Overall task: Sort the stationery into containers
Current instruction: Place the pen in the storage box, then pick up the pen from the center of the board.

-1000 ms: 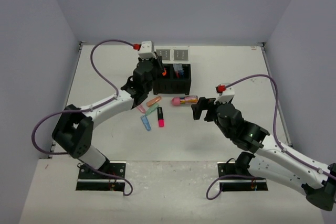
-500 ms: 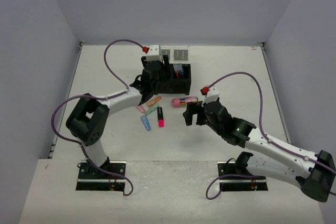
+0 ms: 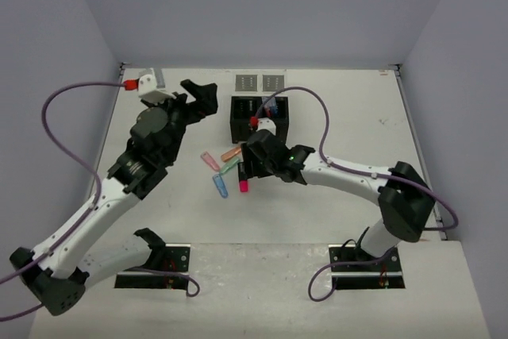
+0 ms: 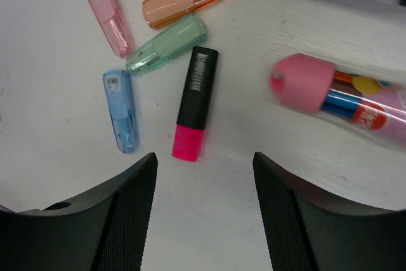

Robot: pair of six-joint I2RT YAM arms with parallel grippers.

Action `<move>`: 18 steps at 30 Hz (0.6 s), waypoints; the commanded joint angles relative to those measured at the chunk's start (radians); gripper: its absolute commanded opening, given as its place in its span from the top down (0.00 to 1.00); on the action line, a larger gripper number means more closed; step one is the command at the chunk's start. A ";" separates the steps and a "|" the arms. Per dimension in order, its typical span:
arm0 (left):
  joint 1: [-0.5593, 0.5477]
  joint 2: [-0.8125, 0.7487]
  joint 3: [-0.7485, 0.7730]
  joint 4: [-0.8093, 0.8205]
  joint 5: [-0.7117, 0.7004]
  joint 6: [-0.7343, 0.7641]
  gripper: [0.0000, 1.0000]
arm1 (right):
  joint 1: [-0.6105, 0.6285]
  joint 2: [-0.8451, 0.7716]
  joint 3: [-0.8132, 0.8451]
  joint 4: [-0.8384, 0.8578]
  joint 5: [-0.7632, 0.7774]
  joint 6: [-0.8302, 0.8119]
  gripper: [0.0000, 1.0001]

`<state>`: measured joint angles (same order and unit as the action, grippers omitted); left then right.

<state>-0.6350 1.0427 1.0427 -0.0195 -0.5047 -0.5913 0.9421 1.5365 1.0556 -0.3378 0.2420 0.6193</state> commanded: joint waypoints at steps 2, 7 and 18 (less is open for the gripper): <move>0.006 -0.180 -0.100 -0.293 0.020 -0.051 0.00 | 0.039 0.219 0.195 -0.122 0.020 0.071 0.40; 0.006 -0.280 -0.120 -0.422 0.014 -0.024 0.00 | 0.063 0.342 0.285 -0.173 0.037 0.100 0.45; 0.006 -0.354 -0.176 -0.491 0.055 0.002 0.00 | 0.073 0.478 0.306 -0.225 0.034 0.120 0.50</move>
<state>-0.6350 0.6956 0.8833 -0.4833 -0.4924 -0.6170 1.0091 1.9926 1.3618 -0.5184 0.2491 0.7008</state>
